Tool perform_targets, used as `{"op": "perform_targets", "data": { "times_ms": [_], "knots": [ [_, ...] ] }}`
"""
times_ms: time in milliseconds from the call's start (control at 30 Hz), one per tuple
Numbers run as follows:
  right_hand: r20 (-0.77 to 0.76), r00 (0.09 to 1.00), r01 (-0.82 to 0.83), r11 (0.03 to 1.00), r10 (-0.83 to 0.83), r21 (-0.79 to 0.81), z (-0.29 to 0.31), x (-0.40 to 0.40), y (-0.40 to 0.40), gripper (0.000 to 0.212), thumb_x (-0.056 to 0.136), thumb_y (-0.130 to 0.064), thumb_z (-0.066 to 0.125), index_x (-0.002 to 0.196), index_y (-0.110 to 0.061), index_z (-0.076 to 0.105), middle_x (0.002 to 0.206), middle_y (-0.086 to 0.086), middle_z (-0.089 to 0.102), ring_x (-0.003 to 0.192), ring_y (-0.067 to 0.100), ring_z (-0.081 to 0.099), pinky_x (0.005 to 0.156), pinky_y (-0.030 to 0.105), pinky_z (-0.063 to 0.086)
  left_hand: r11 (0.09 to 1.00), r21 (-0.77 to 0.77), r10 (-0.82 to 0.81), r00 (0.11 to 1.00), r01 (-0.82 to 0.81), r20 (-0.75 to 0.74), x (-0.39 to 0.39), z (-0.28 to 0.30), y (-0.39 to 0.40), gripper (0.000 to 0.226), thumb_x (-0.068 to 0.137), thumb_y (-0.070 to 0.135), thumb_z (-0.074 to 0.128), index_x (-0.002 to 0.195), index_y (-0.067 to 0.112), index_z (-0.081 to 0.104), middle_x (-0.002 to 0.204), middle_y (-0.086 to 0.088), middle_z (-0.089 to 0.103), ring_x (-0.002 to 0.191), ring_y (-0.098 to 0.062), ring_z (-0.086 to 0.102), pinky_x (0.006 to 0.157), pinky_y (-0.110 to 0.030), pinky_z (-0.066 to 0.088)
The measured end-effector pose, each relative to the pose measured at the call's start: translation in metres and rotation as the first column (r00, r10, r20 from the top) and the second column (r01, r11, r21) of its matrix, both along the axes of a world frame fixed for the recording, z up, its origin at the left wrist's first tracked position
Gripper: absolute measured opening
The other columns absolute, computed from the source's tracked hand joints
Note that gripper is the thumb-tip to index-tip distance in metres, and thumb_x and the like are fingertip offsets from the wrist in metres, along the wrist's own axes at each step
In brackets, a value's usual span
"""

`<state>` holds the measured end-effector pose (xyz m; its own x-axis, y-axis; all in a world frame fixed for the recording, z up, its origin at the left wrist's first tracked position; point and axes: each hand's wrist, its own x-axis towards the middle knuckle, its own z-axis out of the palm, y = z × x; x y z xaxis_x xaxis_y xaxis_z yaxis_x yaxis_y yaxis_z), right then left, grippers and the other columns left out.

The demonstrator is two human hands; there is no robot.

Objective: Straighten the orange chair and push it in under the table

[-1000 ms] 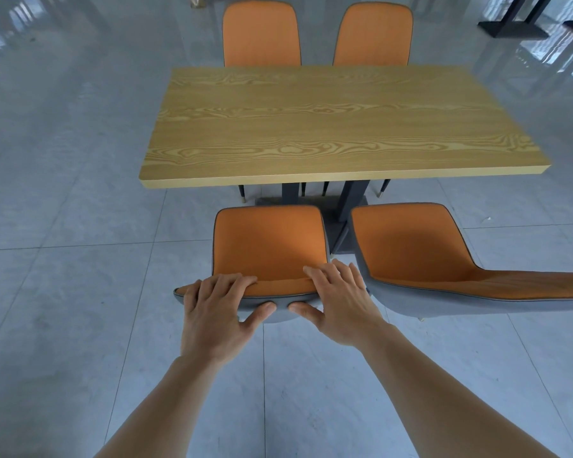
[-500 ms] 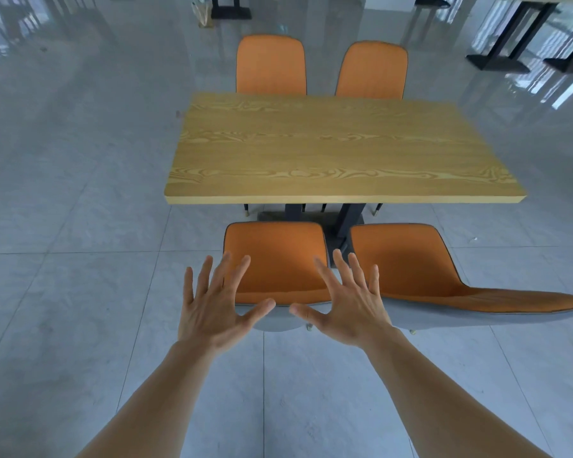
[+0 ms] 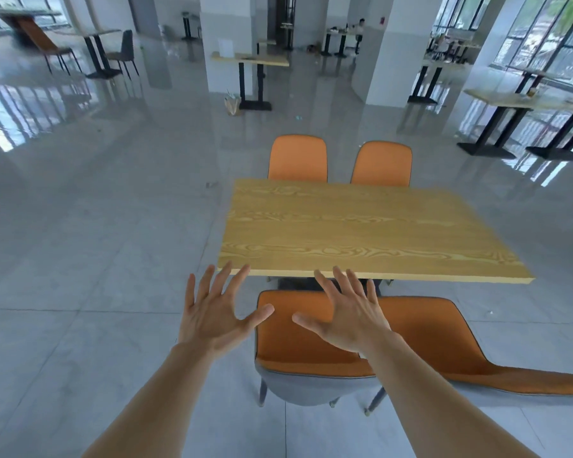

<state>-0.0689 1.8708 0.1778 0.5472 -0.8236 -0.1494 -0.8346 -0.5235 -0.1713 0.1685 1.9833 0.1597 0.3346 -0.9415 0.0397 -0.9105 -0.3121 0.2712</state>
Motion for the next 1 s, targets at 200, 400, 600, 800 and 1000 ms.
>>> {"op": "perform_targets", "data": {
  "times_ms": [200, 400, 600, 800, 1000],
  "knots": [
    [0.031, 0.993, -0.115, 0.993, 0.116, -0.022, 0.026, 0.099, -0.015, 0.112, 0.069, -0.104, 0.015, 0.16, -0.044, -0.007, 0.172, -0.001, -0.012, 0.157, 0.027, -0.015, 0.124, 0.06, -0.007, 0.993, -0.042, 0.113, 0.993, -0.112, 0.024, 0.087, 0.032, 0.013, 0.099, 0.073, 0.1, 0.011, 0.157, 0.05, -0.006, 0.171, 0.012, -0.006, 0.156, -0.017, -0.016, 0.124, -0.049, -0.013],
    [0.082, 0.971, -0.226, 0.974, 0.225, 0.0, 0.027, 0.225, -0.047, 0.119, 0.061, -0.108, 0.011, 0.16, -0.045, -0.005, 0.172, -0.001, -0.014, 0.156, 0.026, -0.017, 0.124, 0.059, -0.008, 0.969, -0.079, 0.239, 0.97, -0.235, 0.051, 0.193, 0.047, 0.009, 0.099, 0.073, 0.1, 0.014, 0.158, 0.05, -0.001, 0.171, 0.012, -0.001, 0.156, -0.017, -0.013, 0.125, -0.048, -0.012],
    [0.13, 0.944, -0.305, 0.952, 0.303, -0.002, 0.026, 0.383, -0.107, 0.114, 0.067, -0.105, 0.019, 0.16, -0.044, -0.004, 0.172, -0.001, -0.013, 0.156, 0.023, -0.017, 0.124, 0.055, -0.012, 0.938, -0.058, 0.346, 0.931, -0.342, 0.115, 0.331, 0.056, -0.024, 0.102, 0.071, 0.102, 0.008, 0.158, 0.05, -0.002, 0.171, 0.012, 0.0, 0.157, -0.017, -0.011, 0.125, -0.049, -0.011],
    [0.128, 0.916, -0.381, 0.924, 0.379, -0.006, 0.039, 0.522, -0.169, 0.112, 0.07, -0.103, 0.02, 0.161, -0.042, -0.005, 0.172, 0.001, -0.013, 0.156, 0.024, -0.018, 0.124, 0.057, -0.011, 0.906, -0.09, 0.423, 0.896, -0.414, 0.137, 0.459, 0.075, -0.07, 0.101, 0.072, 0.101, 0.009, 0.158, 0.049, 0.001, 0.171, 0.011, 0.005, 0.157, -0.018, -0.005, 0.125, -0.05, -0.009],
    [0.11, 0.9, -0.421, 0.907, 0.421, -0.03, 0.036, 0.651, -0.241, 0.112, 0.07, -0.102, 0.02, 0.161, -0.041, -0.005, 0.172, 0.001, -0.014, 0.156, 0.025, -0.019, 0.124, 0.056, -0.011, 0.901, -0.111, 0.431, 0.893, -0.418, 0.132, 0.583, 0.067, -0.143, 0.102, 0.072, 0.101, 0.009, 0.159, 0.047, 0.003, 0.171, 0.009, 0.007, 0.157, -0.02, -0.003, 0.125, -0.051, -0.008]
  ]
}}
